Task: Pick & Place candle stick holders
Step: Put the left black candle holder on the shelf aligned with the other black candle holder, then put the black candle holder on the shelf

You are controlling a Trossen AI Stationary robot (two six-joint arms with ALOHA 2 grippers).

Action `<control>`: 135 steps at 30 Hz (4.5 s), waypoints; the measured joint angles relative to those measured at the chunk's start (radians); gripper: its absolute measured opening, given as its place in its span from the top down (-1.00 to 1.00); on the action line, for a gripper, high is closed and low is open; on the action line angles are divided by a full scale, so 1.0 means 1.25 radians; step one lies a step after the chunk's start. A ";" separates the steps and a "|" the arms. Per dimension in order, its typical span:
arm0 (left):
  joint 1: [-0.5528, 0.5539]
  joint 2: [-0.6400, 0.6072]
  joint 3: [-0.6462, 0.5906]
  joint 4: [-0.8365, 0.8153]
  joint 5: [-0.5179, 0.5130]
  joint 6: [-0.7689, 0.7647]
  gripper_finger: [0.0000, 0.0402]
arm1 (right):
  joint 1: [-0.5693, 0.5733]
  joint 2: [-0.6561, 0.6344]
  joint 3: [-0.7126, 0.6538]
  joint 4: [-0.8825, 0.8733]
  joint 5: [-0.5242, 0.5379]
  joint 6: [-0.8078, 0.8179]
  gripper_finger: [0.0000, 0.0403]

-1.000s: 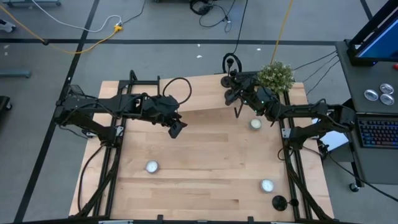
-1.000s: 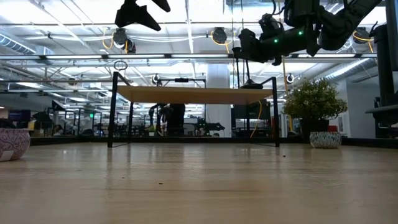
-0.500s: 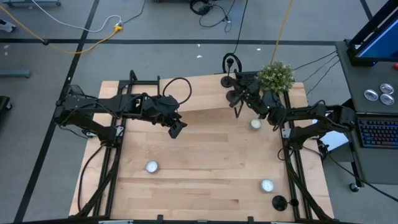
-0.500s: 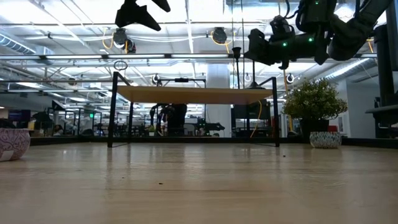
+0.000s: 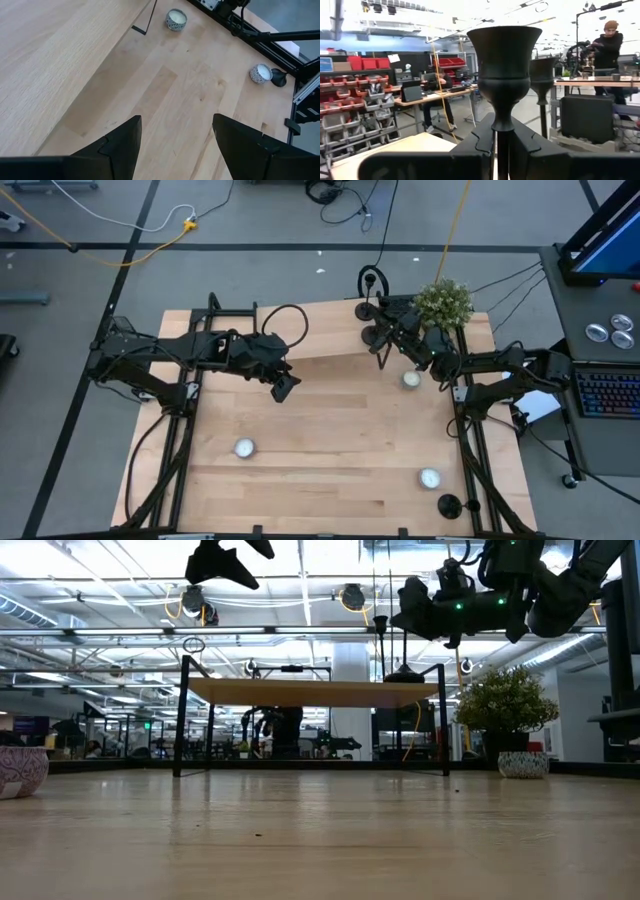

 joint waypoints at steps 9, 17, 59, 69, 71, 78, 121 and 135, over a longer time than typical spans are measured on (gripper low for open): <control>0.000 0.000 0.000 0.002 0.000 -0.001 -0.26 | 0.000 0.000 0.000 0.002 -0.008 -0.001 0.90; 0.000 0.000 0.000 0.002 -0.001 -0.001 -0.26 | -0.028 0.000 0.000 0.008 -0.062 0.006 0.83; 0.000 0.000 0.000 0.058 -0.001 0.016 -0.26 | -0.040 0.000 0.000 0.013 -0.125 0.059 0.38; 0.000 0.000 0.000 0.059 -0.001 0.014 -0.26 | -0.040 0.000 0.006 0.019 -0.125 0.075 0.38; 0.000 0.000 0.000 0.059 -0.001 0.014 -0.26 | -0.040 0.000 0.019 0.012 -0.125 0.075 0.41; 0.000 0.000 0.000 0.060 -0.001 0.015 -0.26 | -0.040 0.000 0.062 -0.030 -0.125 0.047 0.44; -0.019 0.000 0.000 0.060 0.001 0.029 -0.26 | -0.039 0.052 0.091 -0.018 -0.144 0.003 0.00; -0.019 0.000 0.000 0.060 0.001 0.033 -0.26 | -0.018 0.034 0.091 -0.084 -0.143 0.025 -0.51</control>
